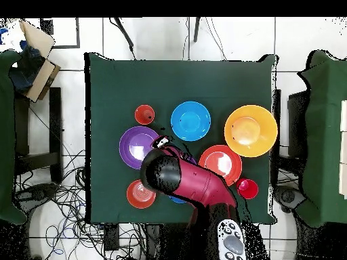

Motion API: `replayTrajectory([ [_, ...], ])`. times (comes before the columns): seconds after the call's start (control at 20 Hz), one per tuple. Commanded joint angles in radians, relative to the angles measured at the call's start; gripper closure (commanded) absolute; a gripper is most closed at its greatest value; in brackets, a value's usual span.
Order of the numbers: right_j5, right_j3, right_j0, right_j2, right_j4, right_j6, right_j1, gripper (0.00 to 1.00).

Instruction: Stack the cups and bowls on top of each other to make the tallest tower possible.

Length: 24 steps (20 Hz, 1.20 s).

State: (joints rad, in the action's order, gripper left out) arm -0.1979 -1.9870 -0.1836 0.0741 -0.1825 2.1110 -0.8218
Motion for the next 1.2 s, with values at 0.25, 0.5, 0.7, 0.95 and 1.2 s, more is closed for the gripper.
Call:
replayTrajectory([
  [0.25, -0.172, 0.027, -0.015, -0.139, 0.077, -0.039, -0.024, 0.00],
  [0.5, -0.170, 0.030, -0.015, -0.153, 0.089, -0.043, -0.014, 0.00],
  [0.7, -0.192, 0.038, -0.014, -0.155, 0.095, -0.040, -0.017, 0.00],
  [0.95, -0.176, 0.031, -0.006, -0.155, 0.099, -0.022, -0.012, 0.00],
  [1.2, -0.151, 0.018, -0.008, -0.157, 0.105, -0.010, -0.007, 0.00],
])
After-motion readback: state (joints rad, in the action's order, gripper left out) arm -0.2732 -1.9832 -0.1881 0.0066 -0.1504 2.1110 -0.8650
